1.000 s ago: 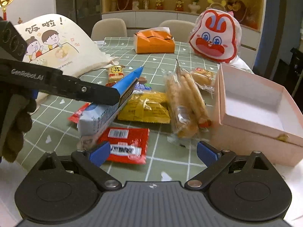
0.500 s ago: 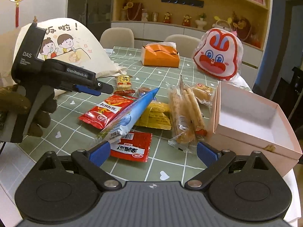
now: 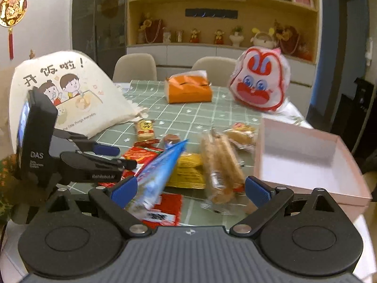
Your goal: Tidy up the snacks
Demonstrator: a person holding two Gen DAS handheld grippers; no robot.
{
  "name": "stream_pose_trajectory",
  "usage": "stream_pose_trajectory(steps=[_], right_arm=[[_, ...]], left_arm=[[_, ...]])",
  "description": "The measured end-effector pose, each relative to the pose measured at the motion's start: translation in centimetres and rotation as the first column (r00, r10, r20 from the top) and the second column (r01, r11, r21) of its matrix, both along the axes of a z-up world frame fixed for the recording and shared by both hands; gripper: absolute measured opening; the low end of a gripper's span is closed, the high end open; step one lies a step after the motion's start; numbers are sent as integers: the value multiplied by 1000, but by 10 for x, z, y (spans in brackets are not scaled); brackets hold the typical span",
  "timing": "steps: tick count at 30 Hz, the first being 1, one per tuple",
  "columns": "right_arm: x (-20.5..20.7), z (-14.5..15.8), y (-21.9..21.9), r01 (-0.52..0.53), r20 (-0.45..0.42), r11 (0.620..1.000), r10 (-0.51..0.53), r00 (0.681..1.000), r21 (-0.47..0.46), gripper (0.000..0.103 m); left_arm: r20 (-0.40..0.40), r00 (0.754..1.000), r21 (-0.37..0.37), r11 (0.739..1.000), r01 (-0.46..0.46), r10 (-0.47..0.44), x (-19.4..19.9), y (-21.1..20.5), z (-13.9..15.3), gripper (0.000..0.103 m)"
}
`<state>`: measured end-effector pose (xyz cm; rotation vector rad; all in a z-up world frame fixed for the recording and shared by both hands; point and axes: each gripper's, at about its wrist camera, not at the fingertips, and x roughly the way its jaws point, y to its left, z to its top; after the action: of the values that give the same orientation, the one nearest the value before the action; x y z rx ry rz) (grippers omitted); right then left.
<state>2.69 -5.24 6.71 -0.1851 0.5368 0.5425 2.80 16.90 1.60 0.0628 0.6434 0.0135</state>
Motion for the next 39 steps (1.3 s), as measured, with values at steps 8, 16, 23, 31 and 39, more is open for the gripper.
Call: stream_pose_trajectory(steps=[8,16,23,31,39], right_arm=[[28,-38,13,101,-58,986,-109,992,-131,98],[14,-48,-6,104,-18,987,-107,994,-124,98],[9,-29,-3,57,-59,998,-59,997,-31,98],[31,-43,66,11,-176,999,-17,984,-34,98],[22,-47,55,-55,-204,996,39,978,-73,63]], left_arm=[[-34,998,-183,982,39,-46,2,16,1,46],[-13,995,-81,992,95,-96,1,-4,-4,52],[-14,1000,-1,1000,9,-9,3,9,1,53],[-27,999,-101,995,19,-22,4,24,2,49],[35,992,-59,991,119,-117,-5,-1,6,49]])
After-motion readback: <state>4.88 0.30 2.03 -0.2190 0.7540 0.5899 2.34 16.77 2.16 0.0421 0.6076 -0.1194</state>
